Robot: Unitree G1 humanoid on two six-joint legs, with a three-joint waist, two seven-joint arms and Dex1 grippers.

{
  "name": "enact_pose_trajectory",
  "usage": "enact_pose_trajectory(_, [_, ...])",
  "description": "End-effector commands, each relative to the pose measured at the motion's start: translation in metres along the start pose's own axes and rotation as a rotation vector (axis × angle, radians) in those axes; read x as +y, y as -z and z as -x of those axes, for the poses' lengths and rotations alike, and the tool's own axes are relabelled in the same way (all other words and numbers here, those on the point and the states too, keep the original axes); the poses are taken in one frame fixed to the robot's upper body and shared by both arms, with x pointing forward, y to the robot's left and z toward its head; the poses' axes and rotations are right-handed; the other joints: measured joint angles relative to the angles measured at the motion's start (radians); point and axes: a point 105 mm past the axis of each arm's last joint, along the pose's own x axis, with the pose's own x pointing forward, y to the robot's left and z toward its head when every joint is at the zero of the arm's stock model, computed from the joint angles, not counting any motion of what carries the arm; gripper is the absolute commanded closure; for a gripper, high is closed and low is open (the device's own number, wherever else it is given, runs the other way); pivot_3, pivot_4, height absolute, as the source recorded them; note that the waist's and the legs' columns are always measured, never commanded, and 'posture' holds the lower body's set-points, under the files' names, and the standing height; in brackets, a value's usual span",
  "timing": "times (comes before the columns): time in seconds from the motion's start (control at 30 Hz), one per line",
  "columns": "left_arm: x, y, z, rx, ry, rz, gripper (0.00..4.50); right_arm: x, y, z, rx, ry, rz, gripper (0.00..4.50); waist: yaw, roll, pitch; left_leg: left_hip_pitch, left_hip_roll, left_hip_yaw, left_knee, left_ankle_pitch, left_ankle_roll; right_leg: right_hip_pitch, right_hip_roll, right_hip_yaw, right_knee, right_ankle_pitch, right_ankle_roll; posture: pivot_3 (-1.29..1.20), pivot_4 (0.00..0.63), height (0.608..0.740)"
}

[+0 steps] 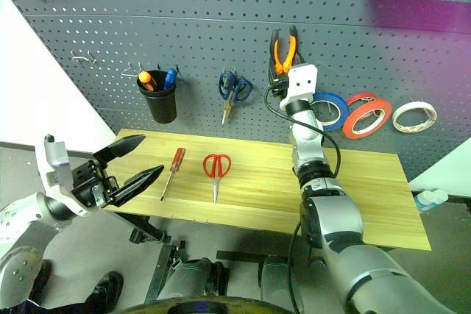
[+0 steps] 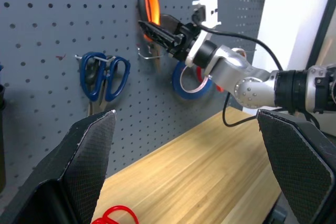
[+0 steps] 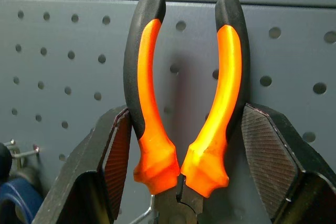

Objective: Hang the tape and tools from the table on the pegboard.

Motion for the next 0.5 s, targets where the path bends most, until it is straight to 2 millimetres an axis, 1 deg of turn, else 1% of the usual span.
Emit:
enact_pose_trajectory(0.03, [0.001, -0.006, 0.003, -0.022, -0.003, -0.034, 0.00, 0.003, -0.013, -0.009, -0.051, 0.023, 0.019, 1.68, 0.000, 0.000, 0.000, 0.000, 0.000, 0.000, 0.000, 0.000, 0.000, 0.000, 0.000, 0.000, 0.000, 0.000, 0.000, 0.08, 0.044, 0.740])
enact_pose_trajectory(0.27, [0.001, -0.004, 0.006, -0.014, -0.002, -0.034, 0.00, 0.002, -0.003, -0.005, -0.008, 0.063, 0.067, 1.68, 0.000, 0.000, 0.000, 0.000, 0.000, 0.000, 0.000, 0.000, 0.000, 0.000, 0.000, 0.000, 0.000, 0.000, 0.000, 0.09, 0.045, 0.740])
enact_pose_trajectory(0.5, [-0.001, -0.001, 0.009, -0.004, 0.006, -0.029, 0.00, 0.003, 0.003, -0.002, 0.014, 0.079, 0.093, 1.68, 0.001, 0.000, 0.000, 0.000, 0.000, 0.000, 0.000, 0.000, 0.000, 0.000, 0.000, 0.000, -0.001, 0.000, 0.000, 0.09, 0.046, 0.740])
